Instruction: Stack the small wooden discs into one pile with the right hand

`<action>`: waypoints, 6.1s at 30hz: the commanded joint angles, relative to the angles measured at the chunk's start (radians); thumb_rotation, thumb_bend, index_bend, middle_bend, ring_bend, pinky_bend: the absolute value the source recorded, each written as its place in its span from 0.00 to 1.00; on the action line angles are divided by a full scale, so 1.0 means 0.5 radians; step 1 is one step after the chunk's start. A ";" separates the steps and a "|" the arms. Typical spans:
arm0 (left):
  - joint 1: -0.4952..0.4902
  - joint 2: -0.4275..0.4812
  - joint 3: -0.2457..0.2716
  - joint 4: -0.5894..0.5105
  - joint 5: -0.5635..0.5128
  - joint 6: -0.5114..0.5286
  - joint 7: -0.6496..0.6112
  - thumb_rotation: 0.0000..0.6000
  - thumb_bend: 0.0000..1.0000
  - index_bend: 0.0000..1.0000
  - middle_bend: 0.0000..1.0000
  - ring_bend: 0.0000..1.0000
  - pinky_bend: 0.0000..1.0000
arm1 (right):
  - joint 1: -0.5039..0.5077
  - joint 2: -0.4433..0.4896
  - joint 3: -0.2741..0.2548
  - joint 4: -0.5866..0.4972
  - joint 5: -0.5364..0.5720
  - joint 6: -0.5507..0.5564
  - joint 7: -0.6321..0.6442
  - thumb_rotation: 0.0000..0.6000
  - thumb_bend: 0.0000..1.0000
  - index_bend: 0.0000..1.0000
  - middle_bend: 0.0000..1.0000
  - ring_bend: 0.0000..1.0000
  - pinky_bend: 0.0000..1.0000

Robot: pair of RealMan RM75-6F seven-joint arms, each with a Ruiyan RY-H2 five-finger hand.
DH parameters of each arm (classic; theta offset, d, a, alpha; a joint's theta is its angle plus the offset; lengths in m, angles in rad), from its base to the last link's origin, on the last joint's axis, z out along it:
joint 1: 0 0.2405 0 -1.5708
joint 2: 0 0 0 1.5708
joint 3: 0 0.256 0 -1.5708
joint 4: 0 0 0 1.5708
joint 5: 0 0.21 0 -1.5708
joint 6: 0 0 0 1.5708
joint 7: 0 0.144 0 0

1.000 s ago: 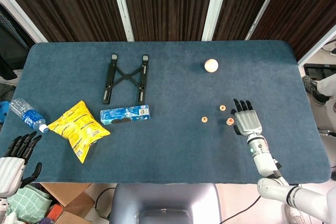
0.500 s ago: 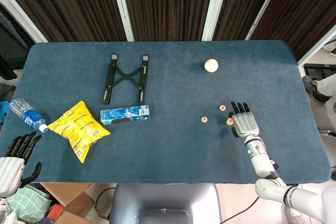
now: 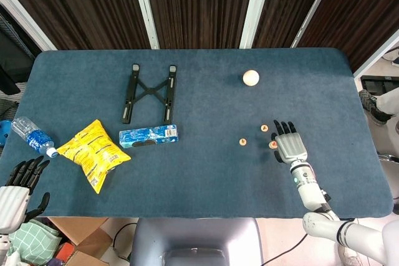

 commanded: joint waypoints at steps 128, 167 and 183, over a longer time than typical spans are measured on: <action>0.010 0.010 -0.003 0.007 -0.005 0.009 -0.019 1.00 0.49 0.00 0.00 0.00 0.07 | 0.028 0.076 0.000 -0.027 -0.096 -0.007 0.201 1.00 0.48 0.49 0.07 0.00 0.00; -0.011 -0.005 -0.013 0.004 -0.046 -0.048 0.037 1.00 0.49 0.00 0.00 0.00 0.07 | 0.383 -0.385 0.272 0.597 0.482 -0.197 -0.140 1.00 0.44 0.51 0.07 0.00 0.00; -0.009 -0.005 -0.015 0.001 -0.054 -0.045 0.044 1.00 0.49 0.00 0.00 0.00 0.07 | 0.408 -0.466 0.281 0.760 0.491 -0.270 -0.138 1.00 0.45 0.56 0.07 0.00 0.00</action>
